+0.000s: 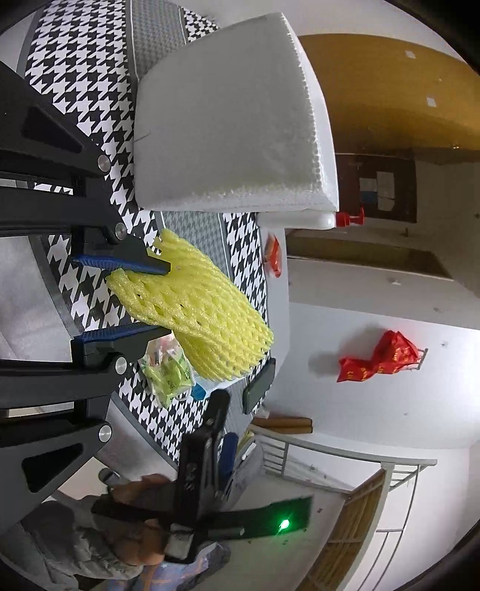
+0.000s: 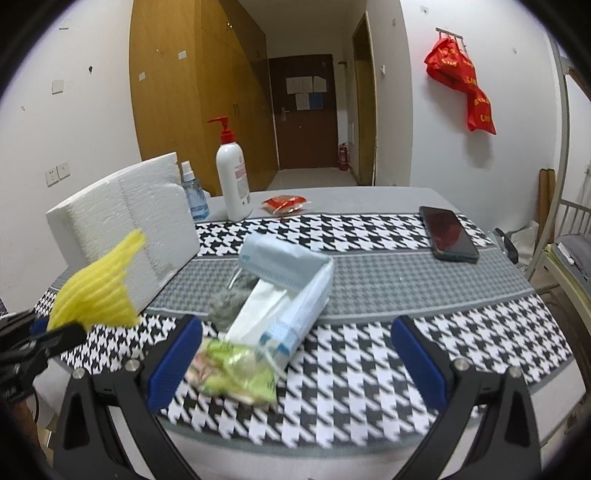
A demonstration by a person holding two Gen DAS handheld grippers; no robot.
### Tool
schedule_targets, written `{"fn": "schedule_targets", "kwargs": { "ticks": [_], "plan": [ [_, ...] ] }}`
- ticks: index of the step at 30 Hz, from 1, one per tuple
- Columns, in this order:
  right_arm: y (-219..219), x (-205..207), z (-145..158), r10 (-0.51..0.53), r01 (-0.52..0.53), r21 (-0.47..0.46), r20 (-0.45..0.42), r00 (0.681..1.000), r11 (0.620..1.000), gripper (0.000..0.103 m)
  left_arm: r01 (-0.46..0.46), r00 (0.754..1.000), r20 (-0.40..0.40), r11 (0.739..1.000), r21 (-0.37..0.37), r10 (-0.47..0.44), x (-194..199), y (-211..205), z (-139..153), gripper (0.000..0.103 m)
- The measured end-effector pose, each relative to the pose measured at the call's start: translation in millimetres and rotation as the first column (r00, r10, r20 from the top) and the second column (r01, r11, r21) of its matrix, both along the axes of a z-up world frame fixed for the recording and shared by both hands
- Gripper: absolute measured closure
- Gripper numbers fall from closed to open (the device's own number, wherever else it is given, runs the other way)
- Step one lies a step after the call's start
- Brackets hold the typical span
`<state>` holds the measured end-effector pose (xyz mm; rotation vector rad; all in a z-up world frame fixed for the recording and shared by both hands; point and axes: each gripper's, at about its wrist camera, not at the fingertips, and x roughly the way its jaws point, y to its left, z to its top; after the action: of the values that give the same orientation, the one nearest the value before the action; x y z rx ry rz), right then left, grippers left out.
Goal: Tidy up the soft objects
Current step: 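Lift the yellow net with the left gripper while the right gripper grasps the blue mask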
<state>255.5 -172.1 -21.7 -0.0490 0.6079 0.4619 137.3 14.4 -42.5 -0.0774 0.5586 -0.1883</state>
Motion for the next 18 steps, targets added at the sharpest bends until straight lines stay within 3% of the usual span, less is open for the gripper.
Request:
{"fn": "schedule_targets", "kwargs": {
  "ticks": [18],
  "plan": [
    [6,49,-19,-0.066,0.064,-0.017,-0.12,0.991,0.998,0.0,0.005,1.0,-0.022,1.0,-0.011,-0.005,14,1,-5,0.076]
  ]
}}
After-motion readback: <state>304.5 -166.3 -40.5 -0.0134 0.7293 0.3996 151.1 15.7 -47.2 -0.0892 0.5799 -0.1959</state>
